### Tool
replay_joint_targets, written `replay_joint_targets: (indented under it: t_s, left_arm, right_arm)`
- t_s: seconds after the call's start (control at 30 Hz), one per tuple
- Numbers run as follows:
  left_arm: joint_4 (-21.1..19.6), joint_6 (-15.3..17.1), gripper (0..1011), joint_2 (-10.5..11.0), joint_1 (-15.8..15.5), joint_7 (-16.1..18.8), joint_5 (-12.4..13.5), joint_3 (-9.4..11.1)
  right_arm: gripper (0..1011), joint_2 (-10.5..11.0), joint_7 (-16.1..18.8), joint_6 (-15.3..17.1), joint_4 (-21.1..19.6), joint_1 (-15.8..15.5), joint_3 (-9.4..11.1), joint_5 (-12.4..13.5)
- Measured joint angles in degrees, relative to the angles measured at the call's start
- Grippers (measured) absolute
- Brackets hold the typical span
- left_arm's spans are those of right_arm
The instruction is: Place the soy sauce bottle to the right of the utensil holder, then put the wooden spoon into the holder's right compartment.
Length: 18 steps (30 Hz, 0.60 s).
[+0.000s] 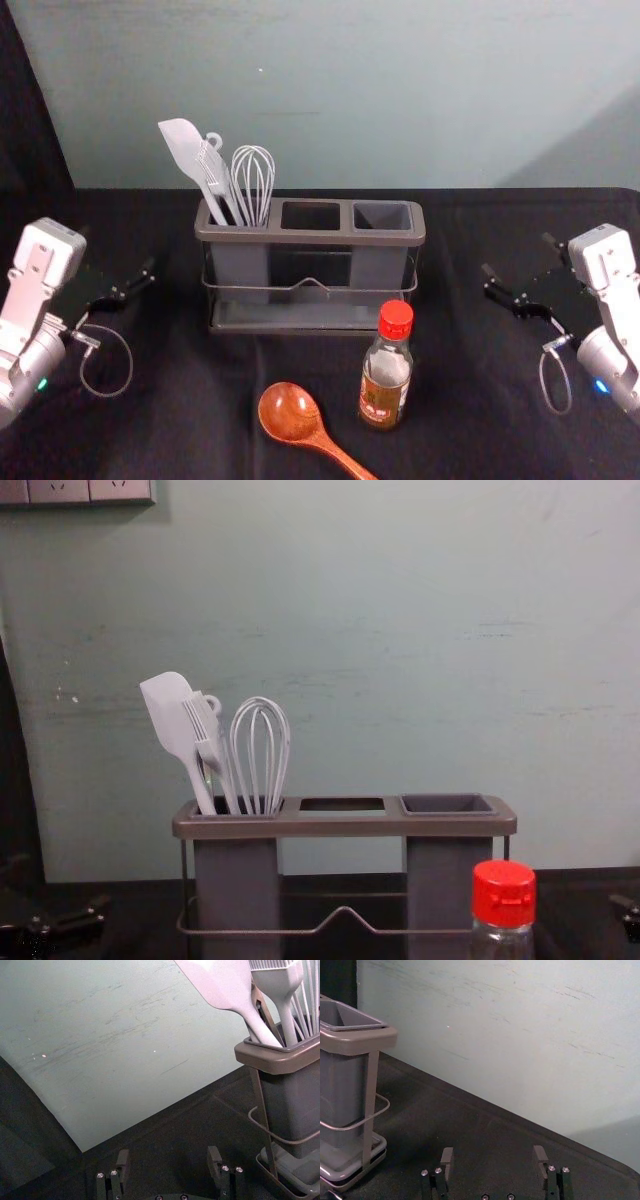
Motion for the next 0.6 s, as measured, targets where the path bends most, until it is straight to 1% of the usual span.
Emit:
replay_joint_targets:
  t_s: [0.6]
  left_arm:
    - [0.0,0.0,1011,0.0,0.0,0.0,0.0,0.0]
  right_arm:
    - [1002,0.0,0.0,0.0,0.0,0.0,0.0,0.0]
